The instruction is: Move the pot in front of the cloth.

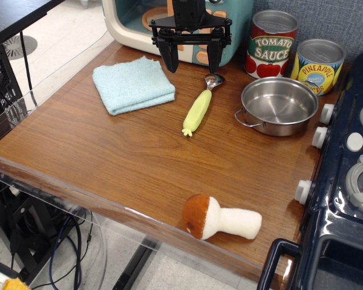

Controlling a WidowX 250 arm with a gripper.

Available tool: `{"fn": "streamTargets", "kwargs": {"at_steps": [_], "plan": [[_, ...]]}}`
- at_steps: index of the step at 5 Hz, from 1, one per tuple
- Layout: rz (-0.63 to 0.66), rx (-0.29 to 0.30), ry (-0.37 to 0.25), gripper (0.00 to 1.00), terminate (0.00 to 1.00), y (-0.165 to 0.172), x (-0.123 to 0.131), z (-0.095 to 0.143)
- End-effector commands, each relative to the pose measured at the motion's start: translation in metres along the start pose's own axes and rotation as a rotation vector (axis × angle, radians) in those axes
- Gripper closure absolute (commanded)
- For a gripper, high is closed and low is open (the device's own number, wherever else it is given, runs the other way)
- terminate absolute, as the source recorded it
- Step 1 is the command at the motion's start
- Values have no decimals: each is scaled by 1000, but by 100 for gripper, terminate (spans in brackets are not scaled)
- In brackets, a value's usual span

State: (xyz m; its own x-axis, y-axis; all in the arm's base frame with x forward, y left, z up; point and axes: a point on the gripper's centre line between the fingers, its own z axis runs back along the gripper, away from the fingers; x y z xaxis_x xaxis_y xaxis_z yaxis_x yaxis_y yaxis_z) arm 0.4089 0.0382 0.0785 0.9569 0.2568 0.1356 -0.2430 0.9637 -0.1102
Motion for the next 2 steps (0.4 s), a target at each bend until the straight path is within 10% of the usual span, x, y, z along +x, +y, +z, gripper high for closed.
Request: {"fn": "streamTargets", "kwargs": {"at_steps": [1,2], "plan": [[0,0,0,0,0,0,0,0],[-24,-45,42,0,0,-18,0,-6]]}}
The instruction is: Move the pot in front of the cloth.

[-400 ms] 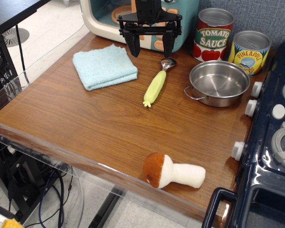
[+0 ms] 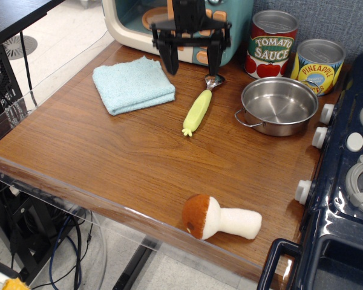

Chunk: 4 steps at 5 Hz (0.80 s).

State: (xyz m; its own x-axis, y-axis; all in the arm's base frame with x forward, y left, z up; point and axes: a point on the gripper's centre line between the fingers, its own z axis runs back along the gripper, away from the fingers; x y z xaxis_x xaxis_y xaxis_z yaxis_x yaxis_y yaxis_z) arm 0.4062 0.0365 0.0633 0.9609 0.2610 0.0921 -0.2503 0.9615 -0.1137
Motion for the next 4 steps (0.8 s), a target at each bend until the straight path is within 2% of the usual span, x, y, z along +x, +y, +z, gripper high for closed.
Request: {"fn": "streamTargets", "kwargs": {"at_steps": [1,3,4], "plan": [[-71,-72,-2,0,0,-34,4,3],[-124,-116,15,0,0,-62,4,-4],[-129,-102,10,0,0,-69,8,-12]]}}
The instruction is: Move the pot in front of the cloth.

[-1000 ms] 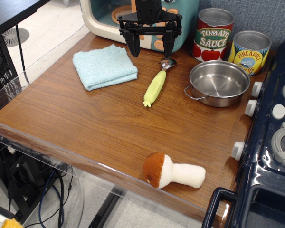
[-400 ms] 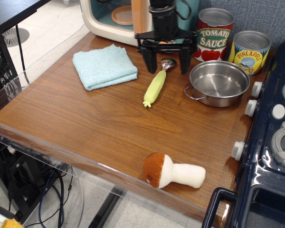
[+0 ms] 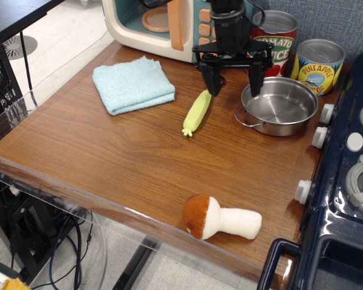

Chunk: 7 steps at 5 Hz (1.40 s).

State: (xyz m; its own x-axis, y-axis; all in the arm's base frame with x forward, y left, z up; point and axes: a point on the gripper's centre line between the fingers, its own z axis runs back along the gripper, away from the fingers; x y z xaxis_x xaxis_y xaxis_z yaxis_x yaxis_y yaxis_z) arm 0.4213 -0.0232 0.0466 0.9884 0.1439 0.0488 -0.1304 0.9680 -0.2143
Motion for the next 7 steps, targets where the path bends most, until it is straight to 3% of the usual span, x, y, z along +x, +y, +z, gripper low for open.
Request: {"fn": "streamTargets", "kwargs": {"at_steps": [1,2,3,5,7], "plan": [[-20,38,-66,0,0,-11,18,8],[-19,56,-80,0,0,-9,21,4],[-13,68,-79,100,0,-10,21,1],[-18,108,-98,100,0,-9,18,-2],[-21,117,-142,100,0,1,-4,23]]}}
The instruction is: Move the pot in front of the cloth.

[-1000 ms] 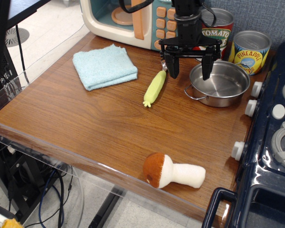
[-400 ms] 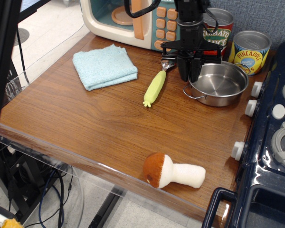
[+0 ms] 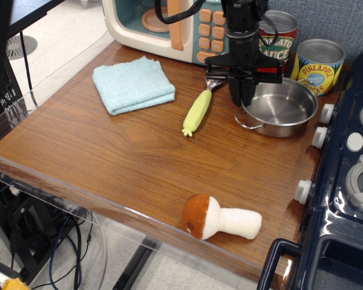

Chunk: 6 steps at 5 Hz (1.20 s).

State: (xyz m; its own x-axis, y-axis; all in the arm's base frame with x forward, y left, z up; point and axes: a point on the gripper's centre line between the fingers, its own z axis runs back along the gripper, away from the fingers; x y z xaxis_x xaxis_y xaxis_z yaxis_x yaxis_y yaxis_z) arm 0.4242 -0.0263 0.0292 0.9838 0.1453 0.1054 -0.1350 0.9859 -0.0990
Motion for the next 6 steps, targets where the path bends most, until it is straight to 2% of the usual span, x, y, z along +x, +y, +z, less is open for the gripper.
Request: {"fn": "streamTargets", "kwargs": {"at_steps": [1,2,3,4,5,6], "plan": [[27,-26,-126,100,0,31,-16,64],[71,-52,-131,100,0,61,-29,79],[138,-4,-154,100,0,111,-45,85],[168,14,-158,100,0,153,-60,87],[228,78,-166,100,0,200,-88,89],[279,79,-158,100,0,228,-102,86]]}}
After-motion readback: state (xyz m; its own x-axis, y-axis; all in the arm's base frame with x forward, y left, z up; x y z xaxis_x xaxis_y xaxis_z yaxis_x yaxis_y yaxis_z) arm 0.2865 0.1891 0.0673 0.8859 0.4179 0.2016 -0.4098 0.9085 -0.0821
